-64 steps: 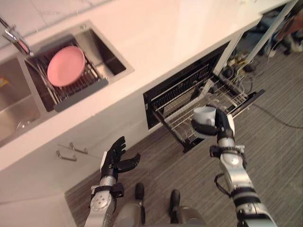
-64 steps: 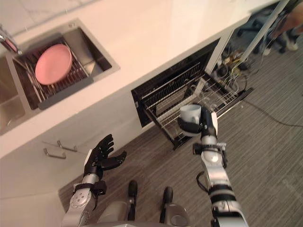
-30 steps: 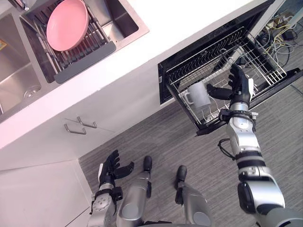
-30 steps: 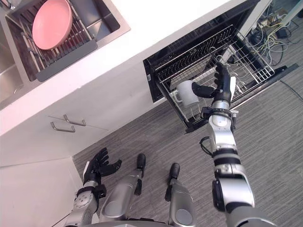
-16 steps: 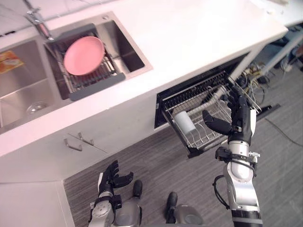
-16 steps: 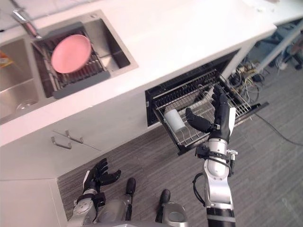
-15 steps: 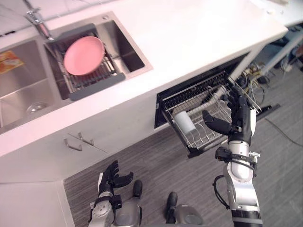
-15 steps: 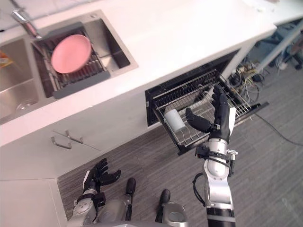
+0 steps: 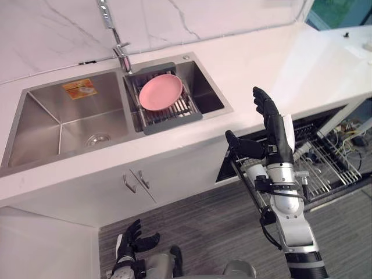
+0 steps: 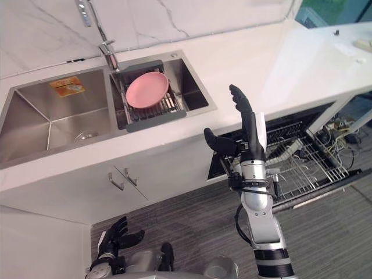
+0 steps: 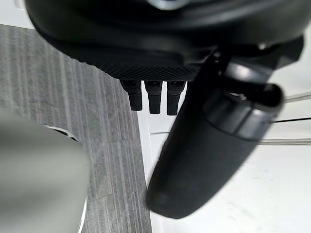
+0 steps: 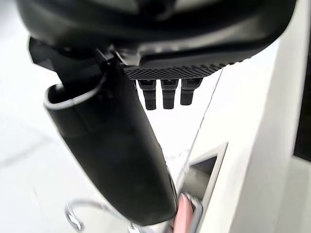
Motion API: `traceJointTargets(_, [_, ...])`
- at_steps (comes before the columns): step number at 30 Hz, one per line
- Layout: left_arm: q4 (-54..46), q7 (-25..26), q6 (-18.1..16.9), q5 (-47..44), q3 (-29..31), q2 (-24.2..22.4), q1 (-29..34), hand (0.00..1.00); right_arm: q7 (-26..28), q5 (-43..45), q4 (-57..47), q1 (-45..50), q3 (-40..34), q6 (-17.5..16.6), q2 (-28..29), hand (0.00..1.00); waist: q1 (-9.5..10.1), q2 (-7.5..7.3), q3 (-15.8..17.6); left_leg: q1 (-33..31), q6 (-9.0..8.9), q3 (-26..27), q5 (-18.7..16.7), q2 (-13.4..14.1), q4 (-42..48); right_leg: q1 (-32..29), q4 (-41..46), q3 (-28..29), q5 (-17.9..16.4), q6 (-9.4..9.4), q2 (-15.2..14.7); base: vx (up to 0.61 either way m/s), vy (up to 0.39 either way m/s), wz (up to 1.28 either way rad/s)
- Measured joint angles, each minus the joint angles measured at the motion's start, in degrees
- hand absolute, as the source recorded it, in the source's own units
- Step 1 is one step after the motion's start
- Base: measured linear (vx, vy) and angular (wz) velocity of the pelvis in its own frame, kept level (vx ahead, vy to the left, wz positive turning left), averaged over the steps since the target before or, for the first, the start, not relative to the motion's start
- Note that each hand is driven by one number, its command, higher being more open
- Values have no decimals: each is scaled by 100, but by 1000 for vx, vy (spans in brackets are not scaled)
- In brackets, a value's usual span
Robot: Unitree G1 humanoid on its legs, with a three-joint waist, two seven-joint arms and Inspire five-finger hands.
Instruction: Walk over to the sink, pick up the cup, carry it to the dishwasher, place the cup inside the dishwasher, then close the dishwasher door
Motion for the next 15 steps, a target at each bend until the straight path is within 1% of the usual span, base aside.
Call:
traceJointTargets(1, [15, -1, -1, 16, 1, 18, -43, 90, 16, -7, 12, -9, 0, -3, -77, 90, -64, -9, -6, 97, -31, -235, 19, -1, -79, -153, -441, 299, -13, -11, 344, 192, 2, 79])
traceJointTargets(2, [29, -1, -1, 24, -1, 21, -74, 90, 20, -8, 11, -22, 0, -4, -150, 90, -85, -10, -8, 140, -48, -348, 29, -2, -115, -232, -699, 455, 5, 20, 517, 240, -23, 108])
traceJointTargets(3, [49, -1, -1, 28, -2, 26, -125, 90, 46, -9, 11, -63, -5, -6, -353, 90, -147, -9, -14, 196, -78, -583, 22, -18, -157, -389, -1214, 745, 83, 134, 781, 315, -78, 113])
traceJointTargets(4, [106, 0, -6, 37, -26, 30, -163, 90, 63, -12, 10, -115, -14, -7, -563, 90, -205, -40, -41, 235, -198, -809, -26, -86, -140, -488, -1744, 970, 324, 191, 915, 267, -73, 114])
traceJointTargets(5, [162, 3, -9, 41, -94, 58, -184, 90, 63, -18, 5, -122, -35, -9, -654, 90, -209, -80, -70, 244, -295, -911, -85, -149, -91, -513, -2011, 1079, 584, 186, 936, 395, -168, 116])
traceJointTargets(6, [410, -7, 10, 62, -222, 66, -281, 90, 67, -28, 34, -122, -75, 2, -801, 90, -216, -6, -181, 271, -512, -1139, -244, -168, 50, -488, -1971, 1109, 1184, 216, 946, 294, -141, 82])
traceJointTargets(7, [434, -19, 10, 99, -234, 22, -265, 90, 71, -28, 30, -121, -76, 8, -837, 90, -217, 91, -248, 252, -573, -1141, -275, -85, 63, -438, -2023, 1014, 1181, 200, 994, 435, -187, 83])
traceJointTargets(8, [437, -55, 7, 164, -227, -54, -194, 90, 71, -28, 25, -120, -110, 9, -879, 90, -209, 250, -338, 242, -663, -1122, -329, 90, 61, -280, -2204, 813, 1167, 145, 1091, 280, -99, 45])
traceJointTargets(9, [437, -68, 5, 165, -226, -74, -177, 90, 75, -29, 30, -118, -142, 12, -879, 90, -197, 298, -362, 238, -684, -1087, -342, 165, 79, -198, -2307, 738, 1182, 117, 1146, 315, -120, 50])
traceJointTargets(10, [437, -92, 4, 167, -220, -78, -170, 90, 78, -28, 41, -118, -192, 15, -878, 90, -190, 324, -361, 227, -710, -1004, -355, 288, 244, 39, -2541, 601, 1199, 54, 1235, 269, -123, 43])
traceJointTargets(11, [437, -99, 7, 176, -214, -77, -148, 90, 96, -27, 74, -117, -222, 15, -887, 90, -191, 317, -355, 176, -757, -857, -380, 389, 600, 360, -2831, 487, 1241, -11, 1306, 241, -116, 39])
traceJointTargets(12, [437, -108, 7, 217, -215, -81, -129, 90, 102, -26, 90, -117, -235, 15, -893, 90, -186, 314, -351, 139, -765, -729, -385, 443, 830, 529, -2967, 456, 1255, -30, 1334, 242, -79, 27])
traceJointTargets(13, [437, -148, 5, 270, -221, -89, -100, 90, 106, -23, 103, -119, -248, 7, -924, 90, -152, 300, -343, 31, -846, -483, -458, 537, 1276, 803, -3147, 424, 1268, -47, 1341, 186, -24, 12])
traceJointTargets(14, [439, -207, 5, 272, -221, -89, -89, 90, 106, -22, 132, -125, -248, -18, -955, 90, -130, 302, -345, -63, -780, -234, -601, 697, 1432, 928, -3205, 415, 1268, -48, 1337, 147, -6, 6])
traceJointTargets(15, [438, -218, 5, 278, -221, -90, -108, 90, 110, -22, 137, -125, -247, -19, -978, 90, -122, 301, -344, -114, -792, -149, -626, 769, 1359, 950, -3214, 416, 1268, -47, 1321, 63, 30, 0])
